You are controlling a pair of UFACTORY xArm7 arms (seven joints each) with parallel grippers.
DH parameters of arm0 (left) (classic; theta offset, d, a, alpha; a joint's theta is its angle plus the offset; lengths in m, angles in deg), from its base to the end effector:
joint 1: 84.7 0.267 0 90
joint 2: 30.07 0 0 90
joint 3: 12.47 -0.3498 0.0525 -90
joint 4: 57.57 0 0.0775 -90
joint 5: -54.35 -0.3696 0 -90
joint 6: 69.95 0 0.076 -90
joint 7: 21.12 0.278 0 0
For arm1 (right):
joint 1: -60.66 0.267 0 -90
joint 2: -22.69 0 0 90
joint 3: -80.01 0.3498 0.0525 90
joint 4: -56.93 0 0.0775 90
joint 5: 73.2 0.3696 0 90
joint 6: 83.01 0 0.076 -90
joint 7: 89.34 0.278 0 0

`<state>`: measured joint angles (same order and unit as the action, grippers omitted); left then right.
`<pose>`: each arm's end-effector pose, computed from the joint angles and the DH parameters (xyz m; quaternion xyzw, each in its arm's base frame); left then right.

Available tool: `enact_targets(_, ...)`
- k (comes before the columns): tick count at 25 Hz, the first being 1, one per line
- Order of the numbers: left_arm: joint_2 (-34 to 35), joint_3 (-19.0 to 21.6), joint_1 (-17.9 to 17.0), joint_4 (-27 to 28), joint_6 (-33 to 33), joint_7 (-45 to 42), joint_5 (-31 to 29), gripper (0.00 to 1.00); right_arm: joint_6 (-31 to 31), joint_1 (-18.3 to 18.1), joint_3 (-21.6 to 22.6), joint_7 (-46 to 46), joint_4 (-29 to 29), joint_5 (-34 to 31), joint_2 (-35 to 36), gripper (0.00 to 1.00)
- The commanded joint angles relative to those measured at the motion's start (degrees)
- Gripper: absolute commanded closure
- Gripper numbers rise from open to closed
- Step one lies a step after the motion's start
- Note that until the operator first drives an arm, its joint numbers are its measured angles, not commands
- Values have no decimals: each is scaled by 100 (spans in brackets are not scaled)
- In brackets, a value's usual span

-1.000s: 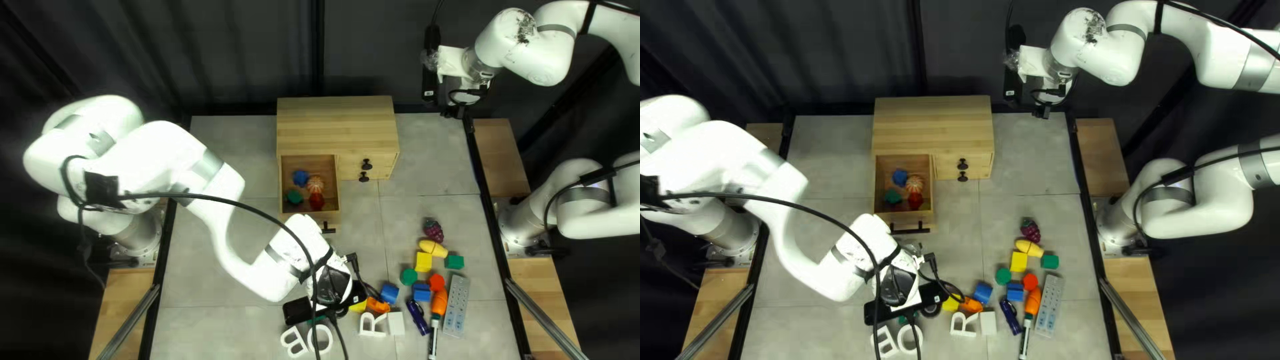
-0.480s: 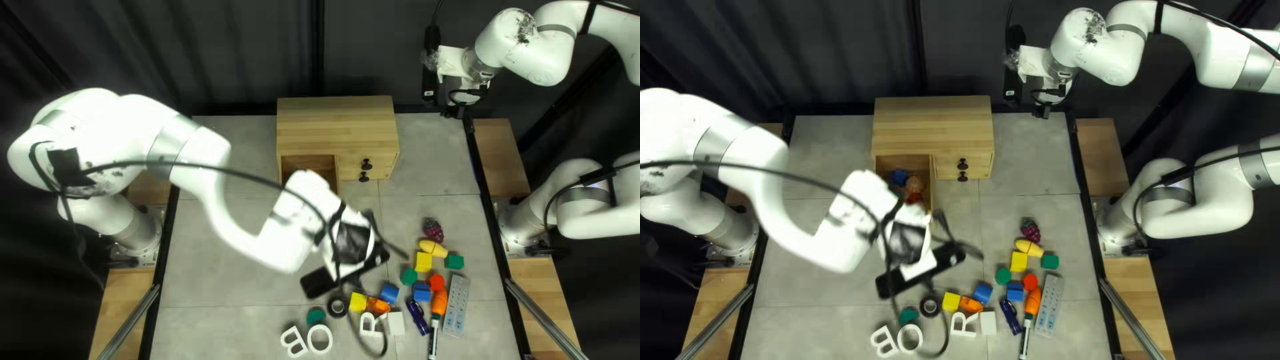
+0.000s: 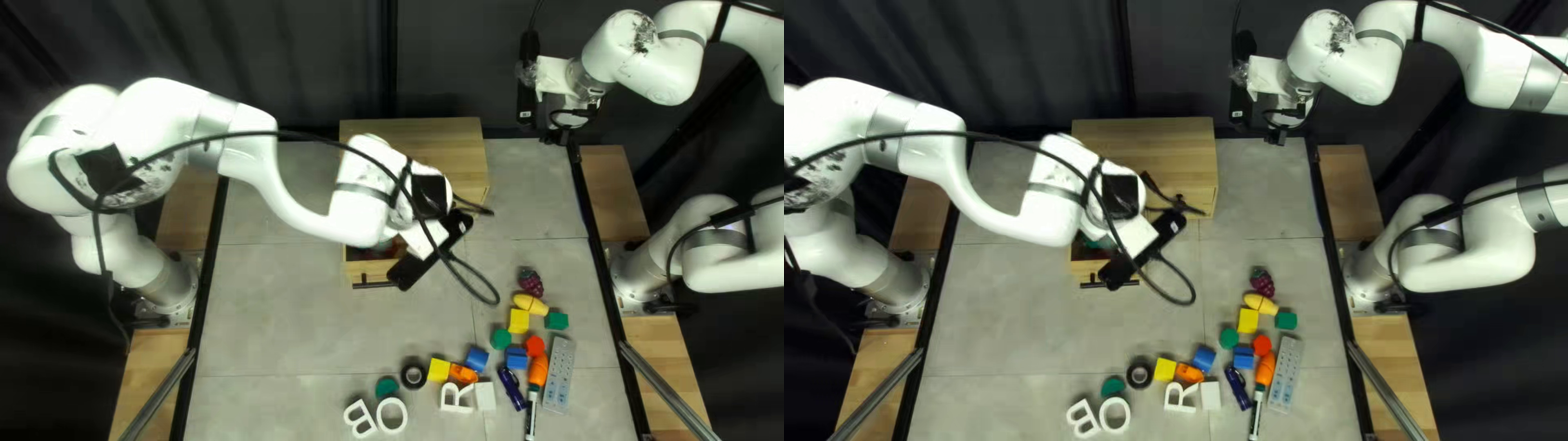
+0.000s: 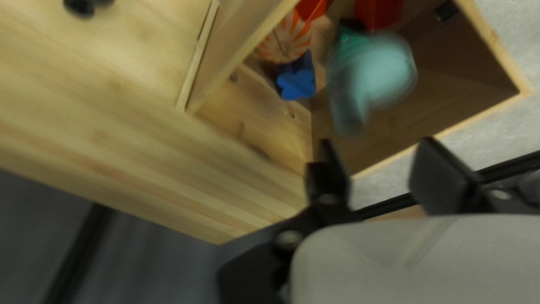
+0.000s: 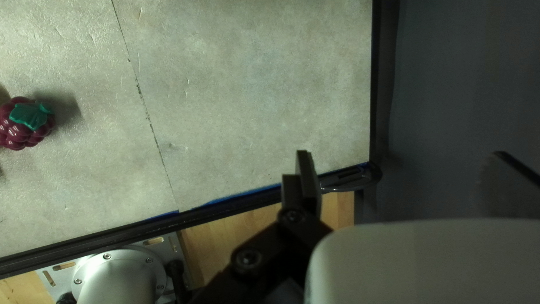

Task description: Open drawers and place objects into drawer and close

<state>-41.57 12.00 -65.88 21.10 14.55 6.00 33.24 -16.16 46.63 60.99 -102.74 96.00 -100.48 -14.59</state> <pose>0.4955 0.0517 0.2566 -0.9273 0.3198 0.1613 0.1090 0.2377 -0.2619 0.2975 0.9870 -0.0674 0.0239 0.1441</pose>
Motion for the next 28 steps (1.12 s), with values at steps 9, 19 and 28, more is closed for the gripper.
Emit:
enact_targets(9, 1446, 357, -303, -1373, -625, -1961, 2061, 0, 0, 0, 0, 0, 0, 0, 0, 0)
enact_targets(19, 285, 674, -1138, -1017, -2359, -6057, 1320, 0, 0, 0, 0, 0, 0, 0, 0, 0)
enact_targets(28, -324, 600, -1644, -655, -2813, -6954, 191, 0, 0, 0, 0, 0, 0, 0, 0, 0)
